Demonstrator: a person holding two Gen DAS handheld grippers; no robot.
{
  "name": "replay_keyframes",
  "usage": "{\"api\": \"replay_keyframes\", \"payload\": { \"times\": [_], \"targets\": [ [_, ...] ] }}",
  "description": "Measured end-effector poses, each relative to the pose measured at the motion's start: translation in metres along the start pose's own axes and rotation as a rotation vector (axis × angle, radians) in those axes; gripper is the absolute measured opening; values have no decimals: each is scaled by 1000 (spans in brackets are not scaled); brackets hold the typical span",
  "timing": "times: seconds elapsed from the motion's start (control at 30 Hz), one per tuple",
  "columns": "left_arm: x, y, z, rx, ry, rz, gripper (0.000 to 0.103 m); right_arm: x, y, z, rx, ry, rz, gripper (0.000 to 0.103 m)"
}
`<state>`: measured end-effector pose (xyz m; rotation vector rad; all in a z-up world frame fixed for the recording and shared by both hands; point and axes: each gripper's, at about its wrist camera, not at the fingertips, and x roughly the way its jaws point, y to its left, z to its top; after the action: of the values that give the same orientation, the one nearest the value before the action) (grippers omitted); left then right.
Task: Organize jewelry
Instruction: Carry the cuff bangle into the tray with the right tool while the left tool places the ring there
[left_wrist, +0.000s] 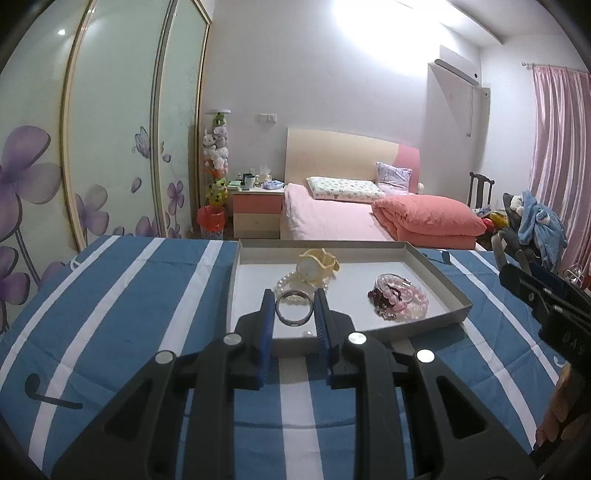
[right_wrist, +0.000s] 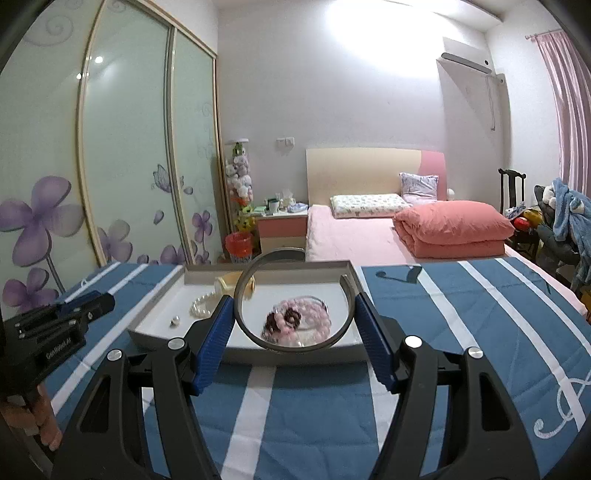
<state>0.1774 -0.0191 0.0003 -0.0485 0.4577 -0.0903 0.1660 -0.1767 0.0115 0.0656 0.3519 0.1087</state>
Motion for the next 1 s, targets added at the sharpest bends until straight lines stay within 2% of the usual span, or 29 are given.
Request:
{"api": "replay_keyframes", "payload": {
  "times": [0.6,1.0],
  "targets": [
    [20,-5,25,19,-51,2,22,15,12,27,-35,-110,19,66],
    [57,-11,31,37,-50,4,22,60,15,21,-72,-63,5,66]
  ]
}}
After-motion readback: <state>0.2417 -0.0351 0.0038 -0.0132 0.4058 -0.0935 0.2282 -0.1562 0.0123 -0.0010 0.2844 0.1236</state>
